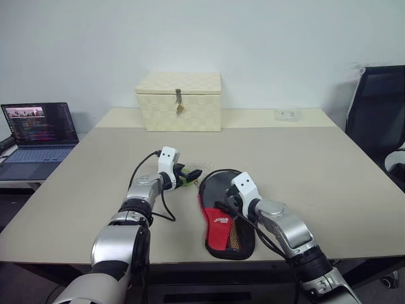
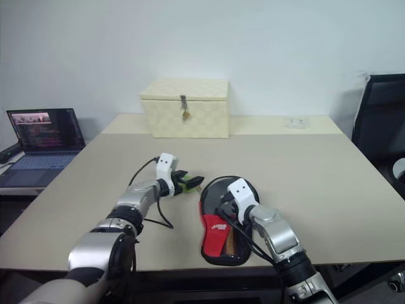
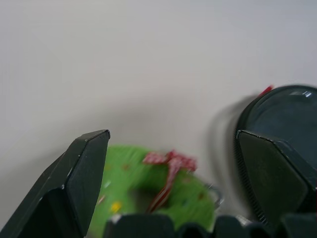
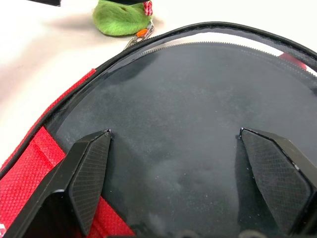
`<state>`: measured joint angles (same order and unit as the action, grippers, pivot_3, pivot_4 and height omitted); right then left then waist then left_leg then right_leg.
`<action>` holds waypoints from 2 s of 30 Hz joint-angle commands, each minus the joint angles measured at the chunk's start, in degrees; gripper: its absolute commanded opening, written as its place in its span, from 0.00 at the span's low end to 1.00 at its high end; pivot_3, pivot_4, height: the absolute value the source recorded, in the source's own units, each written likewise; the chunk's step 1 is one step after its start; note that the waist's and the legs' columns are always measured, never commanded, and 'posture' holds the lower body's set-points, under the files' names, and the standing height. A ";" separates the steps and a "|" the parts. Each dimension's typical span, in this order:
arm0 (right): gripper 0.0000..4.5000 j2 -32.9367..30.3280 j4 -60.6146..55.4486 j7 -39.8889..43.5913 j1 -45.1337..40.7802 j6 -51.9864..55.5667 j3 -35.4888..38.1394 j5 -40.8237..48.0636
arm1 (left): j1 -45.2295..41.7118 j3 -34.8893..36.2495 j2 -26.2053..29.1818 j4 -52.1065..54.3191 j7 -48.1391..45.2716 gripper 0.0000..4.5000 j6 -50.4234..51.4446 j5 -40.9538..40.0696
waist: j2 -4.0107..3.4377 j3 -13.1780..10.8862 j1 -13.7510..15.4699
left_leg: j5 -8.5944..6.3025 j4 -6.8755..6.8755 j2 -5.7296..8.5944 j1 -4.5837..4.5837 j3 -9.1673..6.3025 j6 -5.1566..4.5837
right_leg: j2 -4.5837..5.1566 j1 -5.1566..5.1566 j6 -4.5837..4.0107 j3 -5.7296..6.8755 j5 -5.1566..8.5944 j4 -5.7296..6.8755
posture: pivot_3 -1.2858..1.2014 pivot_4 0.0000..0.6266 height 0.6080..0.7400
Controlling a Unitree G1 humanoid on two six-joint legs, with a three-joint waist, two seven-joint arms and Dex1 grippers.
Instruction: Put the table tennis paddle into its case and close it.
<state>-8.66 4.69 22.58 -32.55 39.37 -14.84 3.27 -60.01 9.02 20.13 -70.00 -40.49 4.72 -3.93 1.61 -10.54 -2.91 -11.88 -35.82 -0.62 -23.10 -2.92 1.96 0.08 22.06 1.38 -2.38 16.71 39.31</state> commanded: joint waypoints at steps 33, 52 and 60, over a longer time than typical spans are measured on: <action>1.00 -3.69 3.01 2.14 2.79 1.96 -4.01 -2.86 | -11.36 -7.08 -6.57 -5.31 10.86 0.00 -4.53 8.23 | 0.02 0.01 1.14 | 0.00 -0.01 0.08 -0.15 -0.08 0.00 | 0.05 -0.05 0.07 0.10 -0.04 -0.29 | 0.52 0.24 1.00; 1.00 -7.32 -12.35 3.36 12.99 10.57 -10.61 -4.12 | -17.41 -18.11 -13.16 -8.56 20.92 0.00 -11.09 24.33 | 0.04 0.03 1.11 | -0.03 0.01 0.17 -0.25 -0.05 0.02 | 0.01 0.03 0.10 0.08 -0.02 -0.36 | 0.52 0.24 1.00; 1.00 -7.50 -15.32 3.40 14.88 12.29 -12.06 -4.35 | -18.40 -21.86 -15.48 -8.85 24.23 0.00 -13.88 29.47 | 0.05 0.04 1.11 | -0.03 0.00 0.17 -0.25 -0.05 0.02 | 0.01 0.02 0.10 0.08 -0.02 -0.36 | 0.52 0.24 1.00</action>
<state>-15.10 -14.76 24.86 -21.39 46.37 -23.11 -1.06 -75.12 -12.05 5.44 -79.98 -17.66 -6.84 24.40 1.66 -10.51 -1.80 -11.91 -35.82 -0.45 -23.35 -2.97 1.98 0.10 22.08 1.49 -2.29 16.69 38.95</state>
